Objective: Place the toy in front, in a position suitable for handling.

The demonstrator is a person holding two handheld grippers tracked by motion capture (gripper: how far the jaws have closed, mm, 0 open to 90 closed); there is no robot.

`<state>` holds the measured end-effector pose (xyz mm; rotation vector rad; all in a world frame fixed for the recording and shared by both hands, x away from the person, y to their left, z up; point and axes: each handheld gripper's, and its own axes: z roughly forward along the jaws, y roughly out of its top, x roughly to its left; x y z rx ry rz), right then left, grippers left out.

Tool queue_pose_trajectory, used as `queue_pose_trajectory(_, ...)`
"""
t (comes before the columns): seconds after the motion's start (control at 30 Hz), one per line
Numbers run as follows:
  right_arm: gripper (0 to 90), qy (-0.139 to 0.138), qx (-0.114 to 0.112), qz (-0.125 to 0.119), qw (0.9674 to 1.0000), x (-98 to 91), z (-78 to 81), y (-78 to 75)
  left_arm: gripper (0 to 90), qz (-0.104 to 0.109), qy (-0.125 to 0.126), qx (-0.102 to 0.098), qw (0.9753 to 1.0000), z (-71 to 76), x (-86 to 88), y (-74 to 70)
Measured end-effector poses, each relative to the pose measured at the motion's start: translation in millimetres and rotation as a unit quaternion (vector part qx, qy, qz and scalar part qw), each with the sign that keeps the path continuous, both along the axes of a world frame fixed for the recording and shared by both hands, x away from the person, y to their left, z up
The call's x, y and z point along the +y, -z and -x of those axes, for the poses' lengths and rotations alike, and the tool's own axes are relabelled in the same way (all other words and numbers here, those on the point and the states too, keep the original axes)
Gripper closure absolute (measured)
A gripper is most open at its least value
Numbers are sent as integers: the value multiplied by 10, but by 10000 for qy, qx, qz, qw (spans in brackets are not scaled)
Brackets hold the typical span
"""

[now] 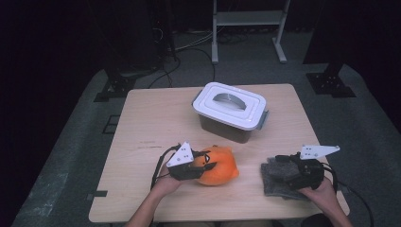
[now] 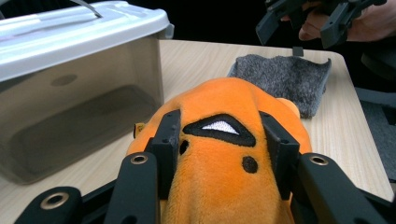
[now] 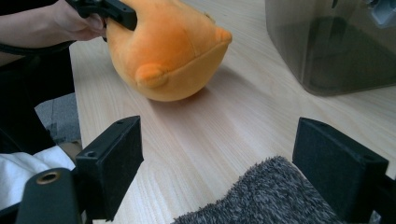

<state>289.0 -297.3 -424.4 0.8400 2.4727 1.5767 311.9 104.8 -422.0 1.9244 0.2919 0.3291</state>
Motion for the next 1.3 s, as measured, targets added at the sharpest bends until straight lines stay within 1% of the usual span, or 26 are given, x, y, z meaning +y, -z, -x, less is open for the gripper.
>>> queue_pose_trajectory(0.1,150,10,13,0,10000,-2,-1,0,568,-40,64,31,10000,10,-63,30)
queue_pose_trajectory(0.2,150,13,10,3,10000,-2,0,0,568,-64,84,33,9999,14,-85,42)
queue_pose_trajectory(0.23,150,9,-6,11,10000,-4,0,-2,567,-46,97,61,9999,21,-99,62)
queue_pose_trajectory(0.3,150,13,6,5,10000,-3,1,0,566,-95,119,68,9999,27,-108,82)
queue_pose_trajectory(0.43,150,7,6,15,10000,-3,-3,2,561,-99,152,99,9998,40,-123,135)
queue_pose_trajectory(0.53,151,15,-10,55,10000,-8,-13,1,556,-104,161,100,9998,39,-122,134)
queue_pose_trajectory(0.73,150,26,-49,105,9999,-23,-38,10,505,-145,206,113,9996,56,-121,147)
queue_pose_trajectory(0.77,150,27,-57,119,9999,-28,-44,12,500,-190,223,84,9995,66,-126,147)
queue_pose_trajectory(0.83,150,61,-100,193,9997,-38,-55,12,484,-221,221,76,9995,74,-131,143)
queue_pose_trajectory(0.9,150,69,-137,177,9997,-57,-61,6,473,-244,236,68,9994,76,-132,143)
queue_pose_trajectory(0.97,150,64,-165,217,9996,-77,-75,3,461,-261,236,66,9994,77,-131,144)
queue_pose_trajectory(1.03,151,33,-167,190,9997,-100,-99,9,453,-260,231,73,9994,82,-130,146)
queue_pose_trajectory(1.1,150,6,-142,240,9996,-112,-116,12,450,-280,236,54,9993,89,-129,150)
queue_pose_trajectory(1.17,150,-40,-135,238,9996,-118,-131,22,445,-289,234,46,9993,93,-130,150)
queue_pose_trajectory(1.3,150,-203,-60,389,9990,-110,-175,94,438,-294,225,39,9993,97,-134,151)
